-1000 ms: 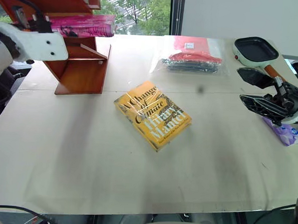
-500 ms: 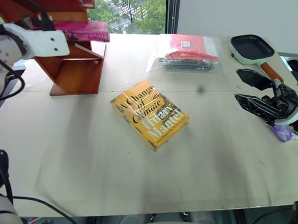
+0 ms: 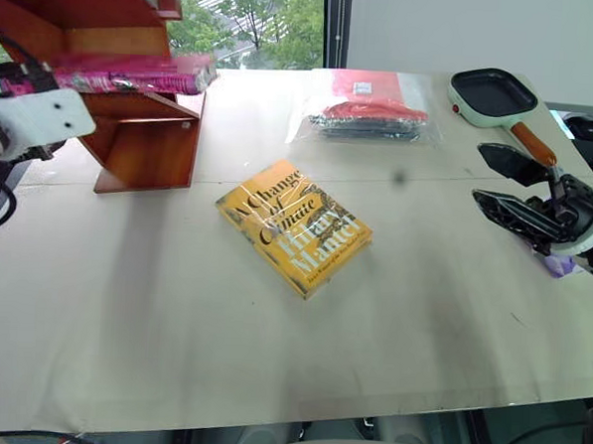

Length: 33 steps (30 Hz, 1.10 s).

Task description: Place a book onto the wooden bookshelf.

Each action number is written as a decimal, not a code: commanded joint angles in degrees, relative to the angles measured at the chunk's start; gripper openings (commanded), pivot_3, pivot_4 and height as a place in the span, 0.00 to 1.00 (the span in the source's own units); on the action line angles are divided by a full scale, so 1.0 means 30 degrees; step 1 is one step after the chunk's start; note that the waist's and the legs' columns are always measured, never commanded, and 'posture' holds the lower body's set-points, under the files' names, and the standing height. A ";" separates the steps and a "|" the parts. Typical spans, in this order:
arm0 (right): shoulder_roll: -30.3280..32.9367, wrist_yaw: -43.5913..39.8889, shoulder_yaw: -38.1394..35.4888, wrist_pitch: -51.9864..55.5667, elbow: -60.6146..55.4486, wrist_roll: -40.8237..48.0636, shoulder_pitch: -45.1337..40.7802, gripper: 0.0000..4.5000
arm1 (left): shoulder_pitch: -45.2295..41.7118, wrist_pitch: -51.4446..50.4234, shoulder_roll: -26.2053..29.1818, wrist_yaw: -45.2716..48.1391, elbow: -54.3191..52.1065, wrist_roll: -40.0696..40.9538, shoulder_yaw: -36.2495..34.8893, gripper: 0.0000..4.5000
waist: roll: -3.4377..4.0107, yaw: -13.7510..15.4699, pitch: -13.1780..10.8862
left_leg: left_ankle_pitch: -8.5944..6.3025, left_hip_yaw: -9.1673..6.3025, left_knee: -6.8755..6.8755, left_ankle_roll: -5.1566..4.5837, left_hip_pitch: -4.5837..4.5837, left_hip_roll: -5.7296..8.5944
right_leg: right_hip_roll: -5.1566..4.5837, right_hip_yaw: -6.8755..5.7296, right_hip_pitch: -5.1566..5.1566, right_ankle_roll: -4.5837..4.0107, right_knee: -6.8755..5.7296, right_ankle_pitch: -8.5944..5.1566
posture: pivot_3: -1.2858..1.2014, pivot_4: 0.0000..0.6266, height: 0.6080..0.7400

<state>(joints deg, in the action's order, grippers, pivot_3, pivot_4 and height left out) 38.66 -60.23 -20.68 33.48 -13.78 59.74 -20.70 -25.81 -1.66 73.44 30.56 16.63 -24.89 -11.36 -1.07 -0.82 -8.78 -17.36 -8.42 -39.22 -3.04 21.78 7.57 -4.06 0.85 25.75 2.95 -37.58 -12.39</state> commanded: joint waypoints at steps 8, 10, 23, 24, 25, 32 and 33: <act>0.0078 0.0106 -0.0327 0.0001 -0.0403 0.0345 -0.0123 1.00 | 0.2487 -0.1075 -0.2989 -0.4890 -0.7189 0.0345 -0.7661 0.98 | 0.0024 0.0387 0.0015 | -0.0001 0.0007 0.0005 0.0003 -0.0022 -0.0001 | -0.0011 -0.0010 -0.0017 -0.0001 -0.0010 0.0000 | 0.52 0.24 0.85; 0.0095 0.0176 -0.0379 0.0032 -0.0535 0.0364 0.0005 1.00 | 0.1504 -0.0757 -0.4646 -0.4512 -0.8093 0.2700 -0.6941 0.98 | 0.0011 0.0579 0.0024 | -0.0001 0.0013 -0.0006 0.0003 -0.0022 0.0000 | -0.0013 -0.0007 -0.0021 -0.0001 -0.0014 0.0000 | 0.52 0.24 0.85; 0.0253 0.1027 -0.1224 -0.0420 -0.1982 -0.0168 0.2627 1.00 | -0.1610 -0.1227 -1.9228 -0.1051 -0.5709 1.3086 0.1519 0.87 | -0.0058 0.0482 0.0153 | -0.0004 0.0020 -0.0145 -0.0006 -0.0005 0.0012 | -0.0034 -0.0034 -0.0056 0.0019 -0.0053 0.0016 | 0.52 0.24 0.85; 0.0200 0.1144 -0.1274 -0.0453 -0.2113 -0.0145 0.2810 1.00 | -0.2054 -0.0922 -1.9617 -0.1073 -0.5009 1.3027 0.1750 0.80 | -0.0053 0.0513 0.0161 | -0.0004 0.0025 -0.0146 -0.0005 -0.0007 0.0008 | -0.0027 -0.0029 -0.0051 0.0016 -0.0063 0.0018 | 0.52 0.24 0.85; 0.0148 0.1279 -0.1294 -0.0502 -0.2234 -0.0145 0.2920 1.00 | -0.2488 -0.0533 -1.9825 -0.1050 -0.4242 1.2809 0.1961 0.65 | -0.0052 0.0511 0.0161 | -0.0003 0.0035 -0.0149 -0.0004 -0.0022 0.0008 | -0.0030 -0.0020 -0.0062 0.0013 -0.0079 0.0021 | 0.52 0.24 0.85; 0.0190 0.1695 -0.1751 -0.0962 -0.2633 -0.0366 0.3533 1.00 | -0.8531 0.6032 -2.0582 -0.5890 0.6864 0.9493 0.1798 0.01 | -0.0068 0.0611 0.0173 | -0.0004 0.0046 -0.0180 -0.0005 -0.0023 0.0010 | -0.0028 -0.0014 -0.0077 0.0028 -0.0076 0.0032 | 0.52 0.24 0.85; 0.0249 0.1721 -0.1877 -0.1004 -0.2668 -0.0351 0.3615 1.00 | -0.9297 0.6881 -2.0344 -0.7229 0.8176 0.8895 0.1684 0.01 | -0.0070 0.0596 0.0172 | -0.0004 0.0041 -0.0183 -0.0006 -0.0004 0.0010 | -0.0028 -0.0018 -0.0068 0.0032 -0.0063 0.0034 | 0.52 0.24 0.85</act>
<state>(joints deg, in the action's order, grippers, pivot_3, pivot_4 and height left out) 38.87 -55.53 -23.75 31.93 -20.08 58.42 -9.94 -50.40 12.98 11.31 14.96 37.23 4.45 -4.66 -1.28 0.97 -8.27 -17.37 -8.30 -39.80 -3.06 21.79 7.60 -4.14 0.81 25.56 3.05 -37.76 -12.29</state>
